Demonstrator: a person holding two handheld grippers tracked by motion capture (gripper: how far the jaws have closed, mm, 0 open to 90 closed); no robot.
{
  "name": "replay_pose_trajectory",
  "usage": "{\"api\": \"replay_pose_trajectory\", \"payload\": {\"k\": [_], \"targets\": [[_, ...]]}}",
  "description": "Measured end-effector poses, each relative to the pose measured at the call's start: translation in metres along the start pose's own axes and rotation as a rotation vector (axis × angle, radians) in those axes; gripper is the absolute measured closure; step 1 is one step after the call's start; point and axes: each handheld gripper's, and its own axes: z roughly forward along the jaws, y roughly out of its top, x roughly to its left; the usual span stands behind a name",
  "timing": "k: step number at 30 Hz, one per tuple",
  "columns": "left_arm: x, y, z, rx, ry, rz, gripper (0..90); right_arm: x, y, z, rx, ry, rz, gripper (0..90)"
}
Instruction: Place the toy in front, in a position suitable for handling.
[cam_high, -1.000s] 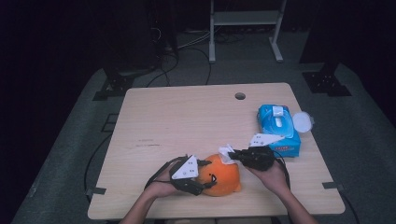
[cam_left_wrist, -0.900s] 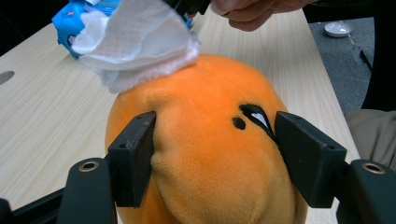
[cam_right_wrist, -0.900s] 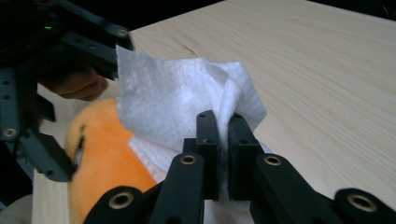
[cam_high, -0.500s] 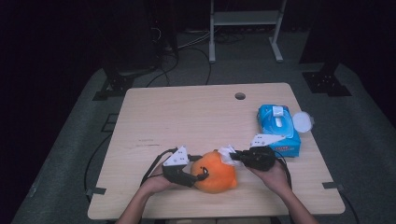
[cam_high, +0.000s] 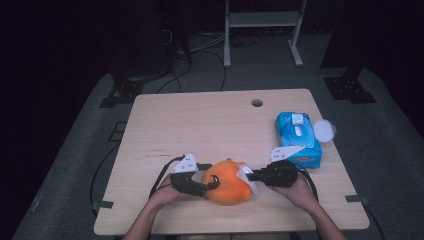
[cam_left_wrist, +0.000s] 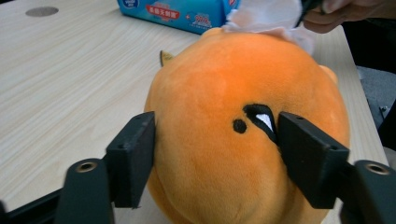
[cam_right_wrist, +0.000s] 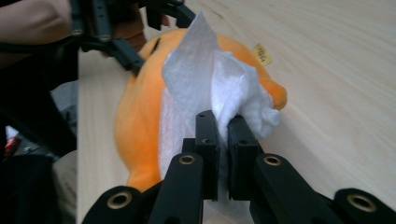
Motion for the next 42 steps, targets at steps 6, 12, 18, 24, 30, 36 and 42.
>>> {"api": "replay_pose_trajectory", "payload": {"k": [6,12,18,24,30,36,42], "targets": [[-0.005,0.001,0.003,0.015,-0.039,0.056,21.4,-0.007,-0.001,0.002,-0.016,-0.034,0.019,84.2],[-0.001,0.002,0.002,0.024,0.015,0.009,32.6,-0.005,-0.002,-0.001,0.011,-0.003,0.002,84.2],[0.004,0.0,0.002,0.015,0.03,-0.047,32.3,0.006,0.002,-0.002,0.013,0.037,-0.063,84.2],[0.001,0.001,0.003,0.001,-0.019,-0.038,21.8,-0.001,0.001,-0.003,-0.024,-0.022,-0.041,84.2],[-0.003,0.005,0.008,0.002,0.007,-0.022,24.4,0.007,0.005,-0.001,-0.039,0.003,-0.066,84.5],[-0.013,0.012,0.014,0.004,0.036,0.028,28.1,0.025,0.014,0.007,-0.06,0.011,-0.125,84.3],[-0.007,0.014,0.007,-0.046,0.062,-0.02,10.0,0.015,0.01,0.004,-0.075,-0.037,-0.096,84.4]]}}
